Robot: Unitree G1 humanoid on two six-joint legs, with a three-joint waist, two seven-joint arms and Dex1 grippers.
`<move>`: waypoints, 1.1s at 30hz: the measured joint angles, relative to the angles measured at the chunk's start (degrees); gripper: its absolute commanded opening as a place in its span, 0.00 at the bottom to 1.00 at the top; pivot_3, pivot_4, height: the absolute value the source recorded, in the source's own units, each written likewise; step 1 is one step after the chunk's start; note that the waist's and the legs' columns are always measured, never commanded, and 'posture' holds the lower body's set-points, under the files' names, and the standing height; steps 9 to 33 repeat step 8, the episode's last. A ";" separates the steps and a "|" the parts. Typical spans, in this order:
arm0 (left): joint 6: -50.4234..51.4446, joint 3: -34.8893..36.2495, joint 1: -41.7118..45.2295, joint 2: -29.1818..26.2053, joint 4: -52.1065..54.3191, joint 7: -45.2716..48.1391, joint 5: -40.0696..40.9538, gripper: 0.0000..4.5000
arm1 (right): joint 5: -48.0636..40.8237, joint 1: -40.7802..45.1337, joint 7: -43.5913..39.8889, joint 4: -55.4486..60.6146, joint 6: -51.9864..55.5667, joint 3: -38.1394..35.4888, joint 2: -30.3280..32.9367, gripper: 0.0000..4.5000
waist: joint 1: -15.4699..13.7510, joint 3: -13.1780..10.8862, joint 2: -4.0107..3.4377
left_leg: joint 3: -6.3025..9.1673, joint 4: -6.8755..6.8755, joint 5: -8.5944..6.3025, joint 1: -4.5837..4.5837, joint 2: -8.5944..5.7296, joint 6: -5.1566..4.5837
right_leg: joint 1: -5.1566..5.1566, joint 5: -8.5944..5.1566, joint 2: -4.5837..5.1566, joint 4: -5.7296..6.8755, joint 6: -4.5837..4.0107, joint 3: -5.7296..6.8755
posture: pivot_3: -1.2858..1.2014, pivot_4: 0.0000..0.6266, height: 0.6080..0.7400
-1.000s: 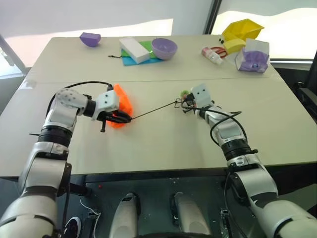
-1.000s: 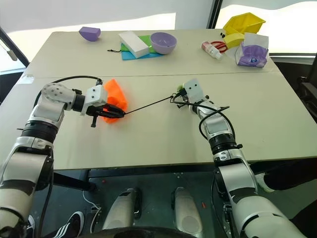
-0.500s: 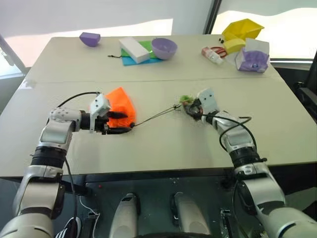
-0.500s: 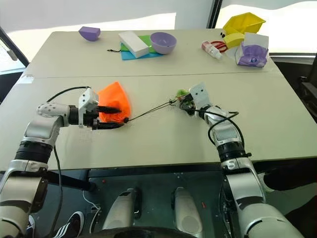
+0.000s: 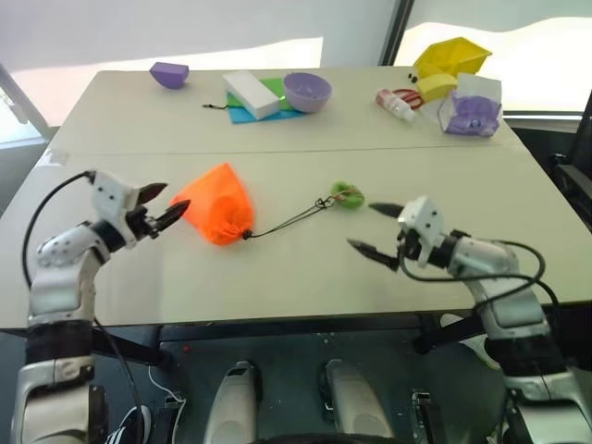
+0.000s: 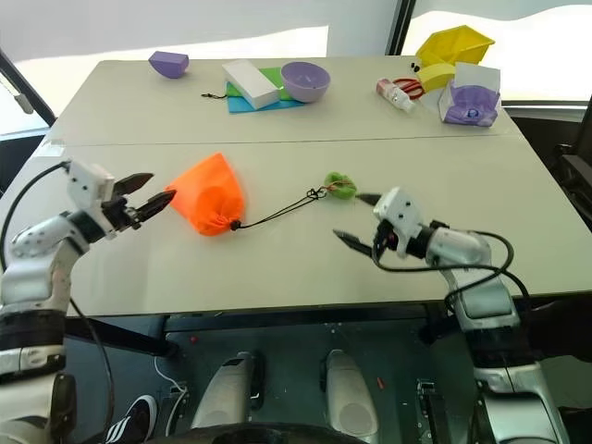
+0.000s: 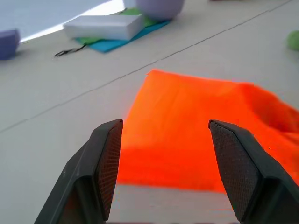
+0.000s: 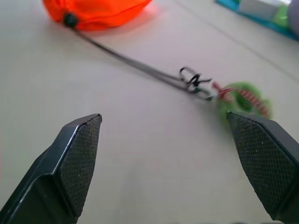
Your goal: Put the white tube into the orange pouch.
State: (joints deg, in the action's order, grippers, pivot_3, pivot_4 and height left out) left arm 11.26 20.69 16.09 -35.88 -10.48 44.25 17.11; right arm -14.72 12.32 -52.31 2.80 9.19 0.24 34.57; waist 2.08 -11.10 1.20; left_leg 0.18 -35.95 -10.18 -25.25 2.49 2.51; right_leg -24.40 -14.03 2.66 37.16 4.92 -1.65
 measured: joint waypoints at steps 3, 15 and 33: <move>1.31 2.64 -5.46 0.04 3.37 -2.06 1.27 0.69 | -0.78 -2.11 -0.50 1.56 0.38 -0.28 0.39 0.99 | 0.03 0.00 0.00 | -0.09 -0.07 -0.01 0.01 0.03 0.02 | 0.04 0.11 0.09 -0.10 -0.18 0.00 | 0.52 0.24 1.00; 0.64 3.80 -10.66 1.15 4.62 -3.48 2.77 0.69 | -0.24 -3.50 -0.83 1.84 -0.05 -0.69 1.62 0.99 | -0.05 0.00 0.00 | -0.15 0.05 -0.14 -0.01 0.27 0.23 | -0.04 0.41 0.14 -0.74 -0.65 0.23 | 0.52 0.24 1.00; 0.64 3.80 -10.66 1.15 4.62 -3.48 2.77 0.69 | -0.24 -3.50 -0.83 1.84 -0.05 -0.69 1.62 0.99 | -0.05 0.00 0.00 | -0.15 0.05 -0.14 -0.01 0.27 0.23 | -0.04 0.41 0.14 -0.74 -0.65 0.23 | 0.52 0.24 1.00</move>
